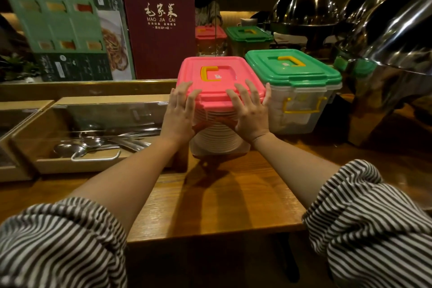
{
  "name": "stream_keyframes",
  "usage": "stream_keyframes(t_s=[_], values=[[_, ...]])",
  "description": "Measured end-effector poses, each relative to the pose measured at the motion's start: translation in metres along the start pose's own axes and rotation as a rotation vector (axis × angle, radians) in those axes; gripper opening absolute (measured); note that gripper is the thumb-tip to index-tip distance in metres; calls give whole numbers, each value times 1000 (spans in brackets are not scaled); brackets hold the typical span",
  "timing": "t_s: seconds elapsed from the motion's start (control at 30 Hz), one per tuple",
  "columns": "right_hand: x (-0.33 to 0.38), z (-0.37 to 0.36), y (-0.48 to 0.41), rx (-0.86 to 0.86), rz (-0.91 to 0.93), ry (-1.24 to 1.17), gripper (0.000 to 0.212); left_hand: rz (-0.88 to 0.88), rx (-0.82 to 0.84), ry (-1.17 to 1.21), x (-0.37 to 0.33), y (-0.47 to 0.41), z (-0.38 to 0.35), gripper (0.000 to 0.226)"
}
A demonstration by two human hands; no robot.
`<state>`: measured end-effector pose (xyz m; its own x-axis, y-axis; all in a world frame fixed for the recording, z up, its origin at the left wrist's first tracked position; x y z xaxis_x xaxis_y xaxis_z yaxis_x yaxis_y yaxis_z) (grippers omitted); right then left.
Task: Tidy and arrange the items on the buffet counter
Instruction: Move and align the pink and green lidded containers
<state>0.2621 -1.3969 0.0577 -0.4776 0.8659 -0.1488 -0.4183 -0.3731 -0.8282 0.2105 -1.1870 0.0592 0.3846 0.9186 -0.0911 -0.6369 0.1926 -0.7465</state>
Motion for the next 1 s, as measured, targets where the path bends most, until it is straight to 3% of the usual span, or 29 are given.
stream_keyframes(t_s=[0.5, 1.0], values=[[-14, -40, -25, 9, 1, -11, 76, 86, 25, -53, 21, -28, -29, 102], [-23, -63, -37, 25, -10, -4, 81, 124, 24, -61, 34, -43, -47, 96]])
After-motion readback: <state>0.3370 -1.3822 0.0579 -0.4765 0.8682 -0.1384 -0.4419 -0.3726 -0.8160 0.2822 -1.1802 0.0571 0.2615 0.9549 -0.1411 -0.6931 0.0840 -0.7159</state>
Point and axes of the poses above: each hand's wrist, its own y-axis away from the middle knuckle, its own z-axis out of the back of the hand, x = y × z, the point moved 1 cm from there along -y, towards the middle knuckle, and after that the axes turned 1 degree about -z, right-handed, at the moved point
